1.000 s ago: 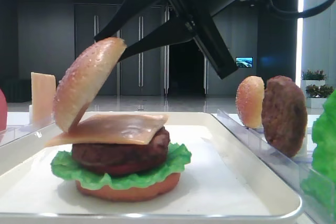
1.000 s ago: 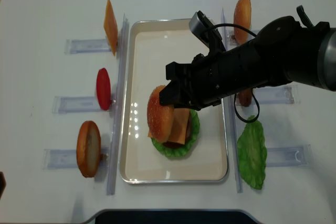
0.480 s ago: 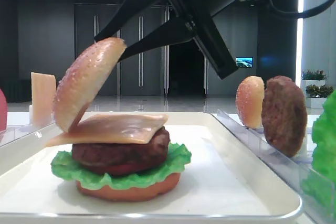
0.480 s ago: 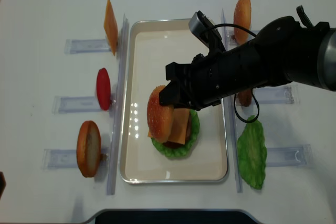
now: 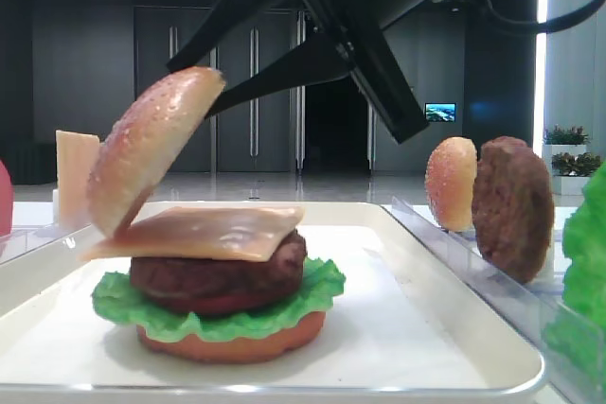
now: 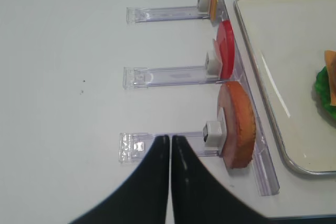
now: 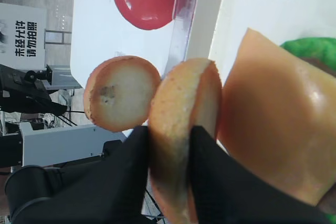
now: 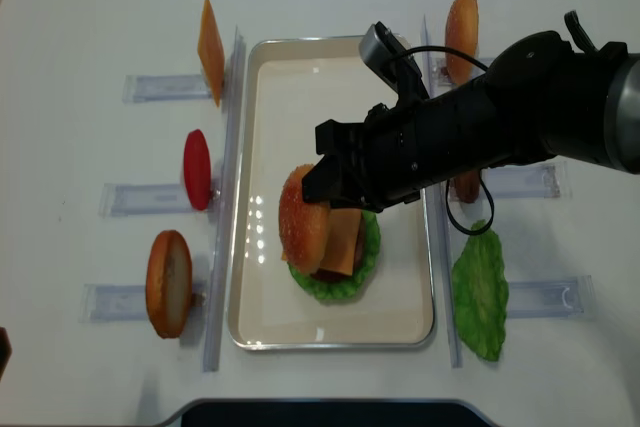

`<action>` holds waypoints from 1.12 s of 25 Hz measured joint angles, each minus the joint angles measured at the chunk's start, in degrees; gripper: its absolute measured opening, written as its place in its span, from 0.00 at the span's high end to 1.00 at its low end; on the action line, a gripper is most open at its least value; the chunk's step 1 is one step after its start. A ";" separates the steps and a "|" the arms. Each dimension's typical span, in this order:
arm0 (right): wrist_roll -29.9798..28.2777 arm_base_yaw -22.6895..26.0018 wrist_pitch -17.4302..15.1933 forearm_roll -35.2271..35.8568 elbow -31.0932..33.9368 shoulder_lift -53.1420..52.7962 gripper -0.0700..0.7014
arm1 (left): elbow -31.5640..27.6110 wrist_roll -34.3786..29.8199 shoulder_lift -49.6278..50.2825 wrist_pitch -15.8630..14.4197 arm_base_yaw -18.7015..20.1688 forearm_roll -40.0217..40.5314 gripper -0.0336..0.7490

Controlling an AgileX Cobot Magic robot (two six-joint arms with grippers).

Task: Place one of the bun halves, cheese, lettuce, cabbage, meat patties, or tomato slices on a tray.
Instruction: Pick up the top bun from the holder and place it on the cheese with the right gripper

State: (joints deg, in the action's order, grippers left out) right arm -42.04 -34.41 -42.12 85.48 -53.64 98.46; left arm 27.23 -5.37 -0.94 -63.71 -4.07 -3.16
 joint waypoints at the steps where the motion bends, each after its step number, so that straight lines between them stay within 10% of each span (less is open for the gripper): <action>1: 0.00 0.00 -0.14 -0.06 0.00 0.00 0.62 | 0.00 0.00 0.00 0.00 0.00 0.00 0.96; 28: 0.00 1.34 -0.72 -0.23 0.00 0.02 0.53 | 0.00 0.00 0.00 0.00 0.00 0.00 0.96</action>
State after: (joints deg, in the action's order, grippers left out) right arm -42.04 -33.07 -42.84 85.25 -53.64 98.49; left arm 27.23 -5.37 -0.94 -63.71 -4.07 -3.16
